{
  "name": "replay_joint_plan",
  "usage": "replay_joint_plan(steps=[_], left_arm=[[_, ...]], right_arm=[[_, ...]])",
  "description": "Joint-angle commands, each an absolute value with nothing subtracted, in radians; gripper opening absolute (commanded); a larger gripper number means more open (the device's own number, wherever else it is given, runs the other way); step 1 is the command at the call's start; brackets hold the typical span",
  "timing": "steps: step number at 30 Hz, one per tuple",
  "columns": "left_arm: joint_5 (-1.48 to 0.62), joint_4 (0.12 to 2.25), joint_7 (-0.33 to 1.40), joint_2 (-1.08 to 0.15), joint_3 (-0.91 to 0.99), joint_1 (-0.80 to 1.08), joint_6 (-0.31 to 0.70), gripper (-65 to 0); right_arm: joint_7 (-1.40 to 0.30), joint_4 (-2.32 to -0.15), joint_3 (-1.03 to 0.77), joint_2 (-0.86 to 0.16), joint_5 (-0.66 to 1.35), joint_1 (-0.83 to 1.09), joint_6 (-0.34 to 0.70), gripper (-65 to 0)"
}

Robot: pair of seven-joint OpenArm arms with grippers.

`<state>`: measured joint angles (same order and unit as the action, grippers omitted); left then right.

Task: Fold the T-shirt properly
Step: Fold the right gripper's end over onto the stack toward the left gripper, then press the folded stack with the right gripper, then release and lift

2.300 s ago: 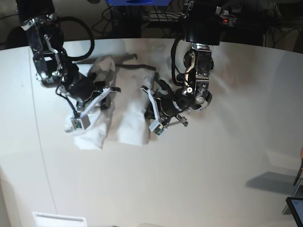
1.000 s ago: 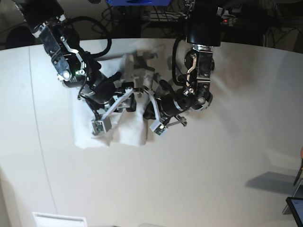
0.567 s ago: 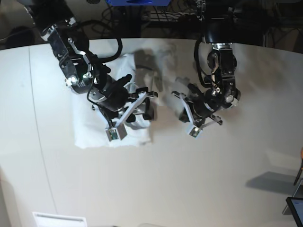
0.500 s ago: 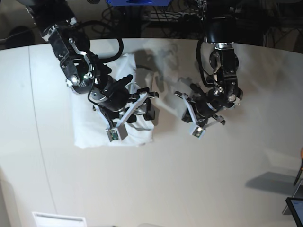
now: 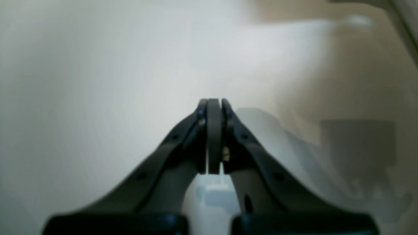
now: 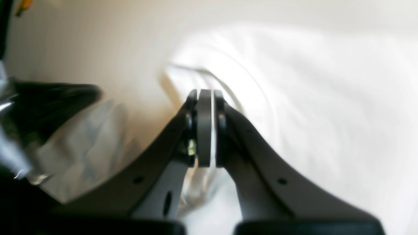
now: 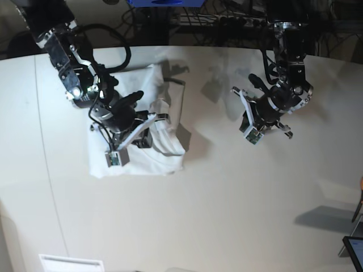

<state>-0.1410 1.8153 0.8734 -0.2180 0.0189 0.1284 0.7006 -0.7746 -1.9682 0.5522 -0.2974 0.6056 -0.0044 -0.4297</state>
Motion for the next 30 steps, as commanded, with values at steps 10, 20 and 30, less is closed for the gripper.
replay_joint_plan(steps=[10, 20, 30], left_arm=[[-0.139, 1.879, 0.86, -0.265, 0.081, 0.176, 0.698, -65.0], [-0.139, 1.879, 0.86, -0.269, 0.179, 0.177, 0.698, -65.0], [-0.139, 1.879, 0.86, -0.269, 0.17, 0.177, 0.698, -65.0]], right_arm=[[-0.684, -2.005, 0.559, -0.306, 0.61, 0.177, -0.553, -63.3], [-0.659, -2.0, 0.567, -0.262, 0.608, 0.245, -0.55, -63.3], [-0.656, -1.94, 0.685, -0.228, 0.595, 0.237, -0.556, -63.3]])
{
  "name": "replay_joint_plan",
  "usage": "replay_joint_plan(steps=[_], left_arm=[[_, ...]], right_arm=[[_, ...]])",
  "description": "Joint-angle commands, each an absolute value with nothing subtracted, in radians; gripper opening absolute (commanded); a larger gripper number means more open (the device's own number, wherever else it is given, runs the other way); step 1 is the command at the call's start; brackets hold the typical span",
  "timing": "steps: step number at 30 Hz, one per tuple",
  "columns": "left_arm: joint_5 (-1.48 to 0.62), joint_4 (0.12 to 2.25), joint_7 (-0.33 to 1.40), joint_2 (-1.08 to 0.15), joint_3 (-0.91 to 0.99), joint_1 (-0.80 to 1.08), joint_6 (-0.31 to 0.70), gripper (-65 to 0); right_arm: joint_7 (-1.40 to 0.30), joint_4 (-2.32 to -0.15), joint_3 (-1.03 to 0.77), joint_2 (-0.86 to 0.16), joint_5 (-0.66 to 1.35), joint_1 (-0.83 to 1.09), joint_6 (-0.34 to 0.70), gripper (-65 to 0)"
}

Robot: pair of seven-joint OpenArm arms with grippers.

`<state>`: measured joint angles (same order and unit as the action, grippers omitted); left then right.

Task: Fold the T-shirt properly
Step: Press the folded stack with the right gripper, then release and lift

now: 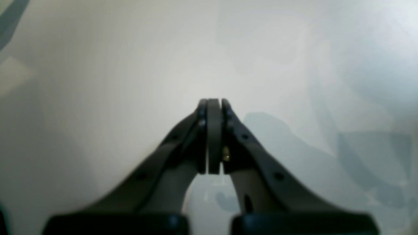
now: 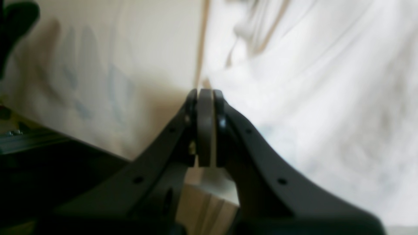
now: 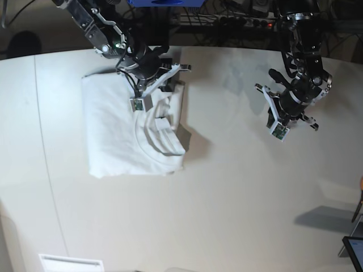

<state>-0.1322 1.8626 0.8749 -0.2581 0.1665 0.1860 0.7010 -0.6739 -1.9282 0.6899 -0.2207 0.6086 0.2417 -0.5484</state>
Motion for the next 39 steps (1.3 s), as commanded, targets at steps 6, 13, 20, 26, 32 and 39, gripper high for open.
replay_joint_plan(steps=[6, 13, 20, 26, 32, 39], left_arm=[[-0.137, 1.862, 0.86, -0.269, 0.176, 0.182, 0.698, -65.0], [-0.137, 1.862, 0.86, -0.269, 0.176, 0.183, 0.698, -65.0], [-0.137, 1.862, 0.86, -0.269, 0.176, 0.182, 0.698, -65.0], [-0.137, 1.862, 0.86, -0.269, 0.176, 0.182, 0.698, -65.0], [-0.137, 1.862, 0.86, -0.269, 0.176, 0.182, 0.698, -65.0], [-0.139, 1.862, 0.86, -0.269, 0.176, 0.182, 0.698, -65.0]], right_arm=[[-0.661, -1.959, 0.685, -0.232, 0.515, 0.232, -0.552, -63.3], [-0.673, -2.015, 0.688, -0.228, 0.657, 0.117, -0.549, -63.3], [-0.671, -1.974, 0.684, -0.234, 0.722, -0.099, -0.532, -63.3], [-0.667, -1.817, 0.651, -0.214, 0.716, -0.176, -0.429, -63.3], [-0.578, -1.69, 0.619, -0.205, 0.714, -0.191, -0.344, -63.3], [-0.535, -1.504, 0.627, -0.197, 0.716, -0.268, -0.325, -63.3]])
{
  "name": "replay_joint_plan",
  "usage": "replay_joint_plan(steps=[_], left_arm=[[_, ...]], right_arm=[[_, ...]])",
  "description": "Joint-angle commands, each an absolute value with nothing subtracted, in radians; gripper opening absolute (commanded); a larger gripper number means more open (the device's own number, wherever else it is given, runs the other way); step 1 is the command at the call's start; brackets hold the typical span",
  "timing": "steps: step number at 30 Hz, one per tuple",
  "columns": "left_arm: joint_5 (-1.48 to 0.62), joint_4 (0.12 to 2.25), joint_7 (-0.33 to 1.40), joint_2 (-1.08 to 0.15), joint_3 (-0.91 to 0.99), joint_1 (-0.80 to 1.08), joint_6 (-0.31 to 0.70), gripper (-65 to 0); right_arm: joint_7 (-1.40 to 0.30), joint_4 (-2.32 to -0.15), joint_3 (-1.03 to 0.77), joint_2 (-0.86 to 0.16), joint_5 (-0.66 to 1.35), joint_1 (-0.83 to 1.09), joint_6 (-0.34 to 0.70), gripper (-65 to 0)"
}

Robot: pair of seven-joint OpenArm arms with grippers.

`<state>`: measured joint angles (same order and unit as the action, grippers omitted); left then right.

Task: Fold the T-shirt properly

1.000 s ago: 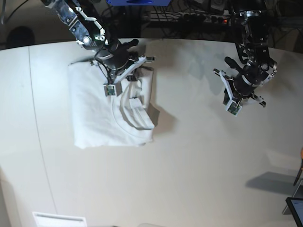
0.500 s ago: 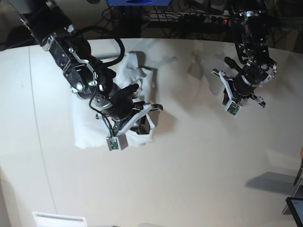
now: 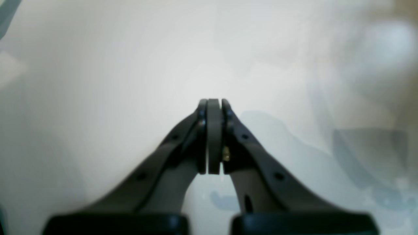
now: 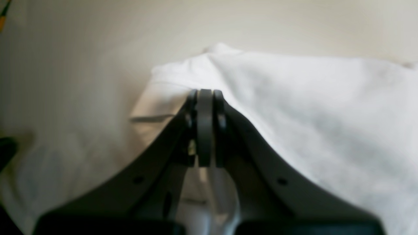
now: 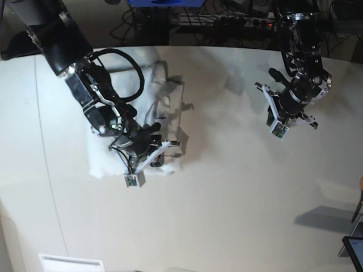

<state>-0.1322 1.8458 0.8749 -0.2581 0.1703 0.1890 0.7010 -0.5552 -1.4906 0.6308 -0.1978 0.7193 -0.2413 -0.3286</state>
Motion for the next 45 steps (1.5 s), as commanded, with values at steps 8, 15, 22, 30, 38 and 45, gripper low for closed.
replay_joint_plan(steps=[8, 15, 22, 30, 38, 45], left_arm=[[-0.139, 1.862, 0.86, -0.269, 0.174, 0.183, 0.698, -65.0], [-0.147, 1.88, 0.857, -0.265, 0.166, 0.183, 0.698, -65.0], [-0.148, 2.006, 0.851, -0.243, 0.165, 0.242, 0.698, -65.0], [-0.148, 2.017, 0.854, -0.243, 0.093, 0.328, 0.698, -65.0], [-0.147, 2.02, 0.854, -0.314, -0.107, 0.367, 0.698, -65.0], [-0.148, 2.015, 0.854, -0.363, -0.251, 0.381, 0.698, -65.0]], right_arm=[[-0.492, -1.33, 0.628, -0.157, 0.714, -0.305, -0.245, -63.4], [-0.495, -1.593, 0.621, -0.222, 0.714, -0.268, -0.321, -63.4], [-0.613, -1.796, 0.598, -0.34, 0.714, -0.194, -0.605, -63.4], [-0.654, -1.87, 0.337, -0.386, 0.714, 0.035, -0.664, -63.4], [-0.65, -1.871, 0.18, -0.386, 0.714, 0.147, -0.664, -63.4], [-0.654, -1.871, 0.154, -0.395, 0.714, 0.179, -0.664, -63.4]])
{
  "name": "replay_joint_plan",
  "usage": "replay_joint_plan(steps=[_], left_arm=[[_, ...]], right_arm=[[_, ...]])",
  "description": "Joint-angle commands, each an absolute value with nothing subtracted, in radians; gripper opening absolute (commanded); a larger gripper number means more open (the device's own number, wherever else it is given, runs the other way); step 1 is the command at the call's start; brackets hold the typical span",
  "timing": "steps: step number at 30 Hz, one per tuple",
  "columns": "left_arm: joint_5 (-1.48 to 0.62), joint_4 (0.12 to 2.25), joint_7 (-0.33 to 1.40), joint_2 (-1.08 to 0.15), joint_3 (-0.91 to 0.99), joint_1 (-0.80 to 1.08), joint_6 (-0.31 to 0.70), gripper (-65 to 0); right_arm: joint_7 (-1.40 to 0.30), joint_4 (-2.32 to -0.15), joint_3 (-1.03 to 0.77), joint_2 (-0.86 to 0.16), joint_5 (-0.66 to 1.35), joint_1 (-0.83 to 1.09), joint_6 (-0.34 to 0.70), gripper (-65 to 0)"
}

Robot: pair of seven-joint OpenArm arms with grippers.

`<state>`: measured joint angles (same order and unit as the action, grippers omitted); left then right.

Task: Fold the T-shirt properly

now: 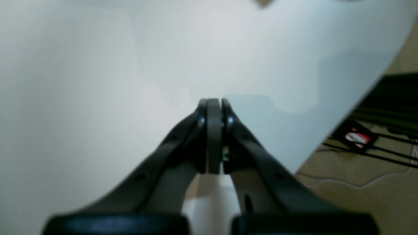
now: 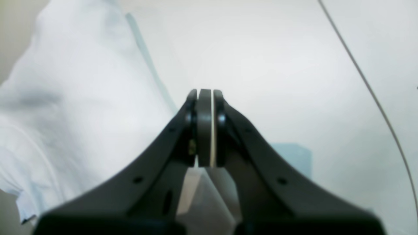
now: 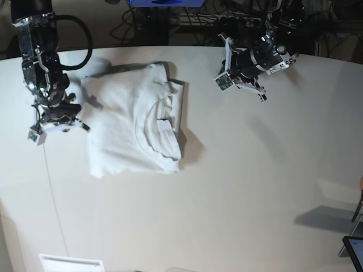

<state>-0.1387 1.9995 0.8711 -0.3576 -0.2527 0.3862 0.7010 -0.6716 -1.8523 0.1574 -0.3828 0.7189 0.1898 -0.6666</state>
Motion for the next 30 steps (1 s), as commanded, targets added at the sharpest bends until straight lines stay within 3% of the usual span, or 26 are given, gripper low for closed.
replay_joint_plan(steps=[1, 13, 20, 30], left_arm=[[-0.148, 2.015, 0.854, -0.36, -0.265, 0.38, 0.698, -65.0], [-0.147, 1.931, 0.858, -0.252, -0.38, 0.28, 0.698, -65.0], [-0.139, 1.77, 0.854, -0.17, -0.407, 0.199, 0.698, -65.0], [-0.139, 1.692, 0.852, -0.17, -0.392, 0.028, 0.698, -65.0]], right_arm=[[-0.654, -1.871, 0.154, -0.394, 0.714, 0.194, -0.664, -63.4], [-0.651, -1.885, 0.22, -0.389, 0.714, 0.325, -0.664, -63.4], [-0.651, -1.885, 0.303, -0.389, 0.714, 0.329, -0.668, -63.4], [-0.65, -1.885, 0.438, -0.387, 0.714, 0.325, -0.67, -63.4]])
